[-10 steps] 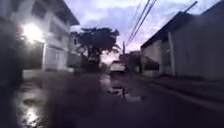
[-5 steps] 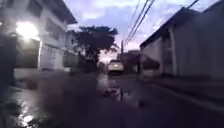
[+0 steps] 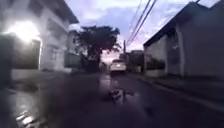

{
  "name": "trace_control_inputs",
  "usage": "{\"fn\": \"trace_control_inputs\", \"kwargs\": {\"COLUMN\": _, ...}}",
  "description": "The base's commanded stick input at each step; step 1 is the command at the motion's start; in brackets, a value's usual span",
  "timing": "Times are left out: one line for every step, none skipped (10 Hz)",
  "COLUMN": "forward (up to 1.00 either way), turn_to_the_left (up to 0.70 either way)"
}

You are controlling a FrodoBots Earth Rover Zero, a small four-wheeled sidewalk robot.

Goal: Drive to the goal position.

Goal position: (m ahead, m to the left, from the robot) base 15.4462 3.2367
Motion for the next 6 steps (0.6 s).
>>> {"fn": "trace_control_inputs", "kwargs": {"forward": 0.7, "turn_to_the_left": -0.35}}
{"fn": "trace_control_inputs", "kwargs": {"forward": 0.7, "turn_to_the_left": -0.35}}
{"fn": "trace_control_inputs", "kwargs": {"forward": 0.7, "turn_to_the_left": -0.31}}
{"fn": "trace_control_inputs", "kwargs": {"forward": 0.7, "turn_to_the_left": -0.14}}
{"fn": "trace_control_inputs", "kwargs": {"forward": 0.7, "turn_to_the_left": 0.0}}
{"fn": "trace_control_inputs", "kwargs": {"forward": 0.7, "turn_to_the_left": 0.0}}
